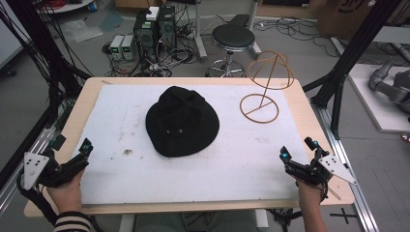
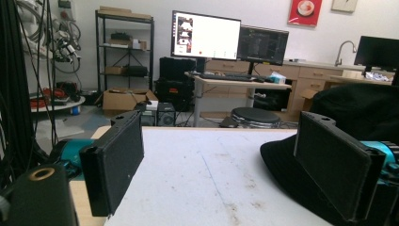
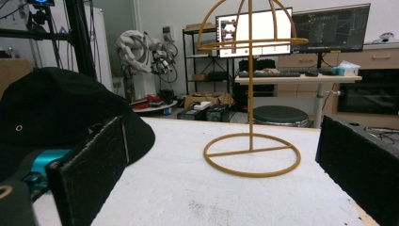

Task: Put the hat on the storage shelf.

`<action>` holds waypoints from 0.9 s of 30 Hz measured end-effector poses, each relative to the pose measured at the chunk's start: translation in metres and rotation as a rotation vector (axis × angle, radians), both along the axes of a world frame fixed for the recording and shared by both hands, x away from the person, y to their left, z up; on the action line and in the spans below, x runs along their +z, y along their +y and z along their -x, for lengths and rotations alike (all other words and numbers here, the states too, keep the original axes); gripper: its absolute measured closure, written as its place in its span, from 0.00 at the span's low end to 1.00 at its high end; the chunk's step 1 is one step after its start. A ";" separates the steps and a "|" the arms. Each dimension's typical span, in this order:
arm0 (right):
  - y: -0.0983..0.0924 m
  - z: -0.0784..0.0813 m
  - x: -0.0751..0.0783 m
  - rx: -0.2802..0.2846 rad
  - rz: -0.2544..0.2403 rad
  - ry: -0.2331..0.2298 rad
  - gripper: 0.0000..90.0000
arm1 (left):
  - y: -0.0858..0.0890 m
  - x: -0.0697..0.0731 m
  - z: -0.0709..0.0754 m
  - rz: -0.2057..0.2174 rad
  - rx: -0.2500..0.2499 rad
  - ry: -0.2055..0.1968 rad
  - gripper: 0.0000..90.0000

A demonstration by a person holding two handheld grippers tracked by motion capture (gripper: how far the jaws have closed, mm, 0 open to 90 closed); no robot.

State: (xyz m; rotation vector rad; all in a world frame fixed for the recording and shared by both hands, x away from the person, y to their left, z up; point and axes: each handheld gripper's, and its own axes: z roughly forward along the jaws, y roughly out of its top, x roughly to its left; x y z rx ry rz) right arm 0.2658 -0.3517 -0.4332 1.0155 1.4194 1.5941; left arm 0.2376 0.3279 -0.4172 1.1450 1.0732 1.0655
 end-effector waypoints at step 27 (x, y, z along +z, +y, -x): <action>0.030 0.001 0.034 0.132 0.012 -0.035 0.05 | 0.003 -0.001 0.003 0.008 0.009 0.003 0.19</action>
